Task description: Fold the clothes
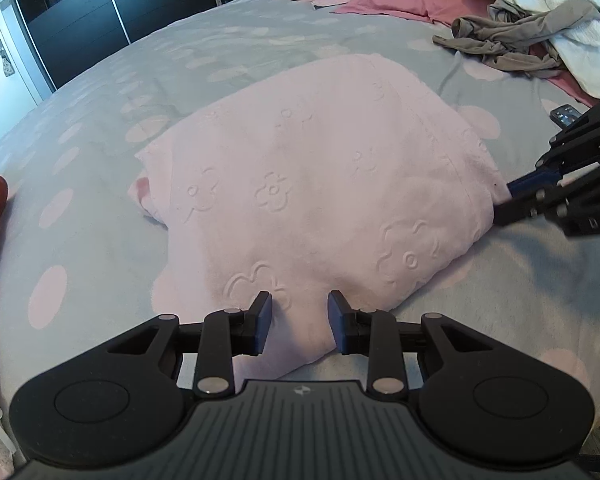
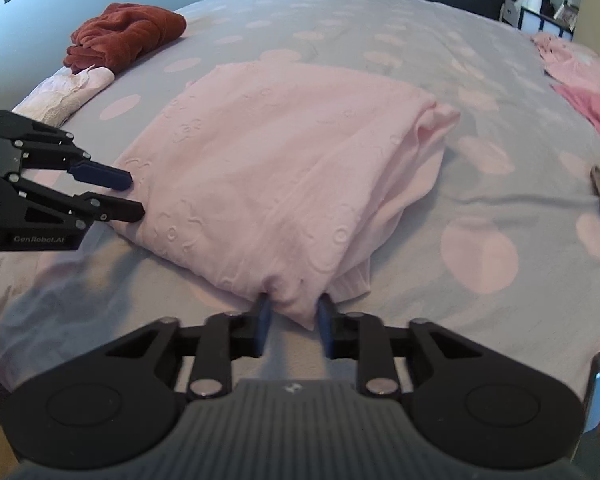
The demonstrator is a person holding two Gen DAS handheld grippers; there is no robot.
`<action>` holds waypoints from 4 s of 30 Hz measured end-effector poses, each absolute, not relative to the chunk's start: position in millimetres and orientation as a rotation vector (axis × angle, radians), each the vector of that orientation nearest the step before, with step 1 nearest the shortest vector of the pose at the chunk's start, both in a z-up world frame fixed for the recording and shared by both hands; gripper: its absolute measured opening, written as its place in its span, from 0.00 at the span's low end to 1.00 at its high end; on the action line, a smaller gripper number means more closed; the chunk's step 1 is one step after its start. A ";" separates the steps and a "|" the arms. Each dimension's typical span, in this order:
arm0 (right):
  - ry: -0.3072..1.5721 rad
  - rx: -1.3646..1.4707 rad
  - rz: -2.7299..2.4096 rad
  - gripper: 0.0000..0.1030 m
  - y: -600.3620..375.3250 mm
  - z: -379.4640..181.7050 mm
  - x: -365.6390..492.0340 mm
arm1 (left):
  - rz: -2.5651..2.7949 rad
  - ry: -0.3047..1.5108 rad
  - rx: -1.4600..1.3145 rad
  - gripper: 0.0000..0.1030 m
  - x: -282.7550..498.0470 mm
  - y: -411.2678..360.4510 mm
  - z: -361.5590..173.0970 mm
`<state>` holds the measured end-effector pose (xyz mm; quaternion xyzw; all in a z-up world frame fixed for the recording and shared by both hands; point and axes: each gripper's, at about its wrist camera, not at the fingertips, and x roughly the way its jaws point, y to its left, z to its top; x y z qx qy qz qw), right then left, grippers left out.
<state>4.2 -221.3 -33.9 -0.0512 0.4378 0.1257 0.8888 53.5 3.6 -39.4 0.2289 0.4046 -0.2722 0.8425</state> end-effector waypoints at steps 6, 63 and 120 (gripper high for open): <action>0.929 -0.154 0.220 0.01 -227.3 -38.1 3.5 | -0.549 0.862 0.531 0.24 56.0 1.3 -50.0; 0.837 0.050 0.234 0.02 -234.3 -25.9 16.1 | -0.558 0.850 0.558 0.23 55.8 1.4 -53.3; 0.557 -1.115 0.353 0.15 -139.9 -43.2 -14.4 | -0.673 0.445 1.210 0.09 8.9 -50.5 -70.3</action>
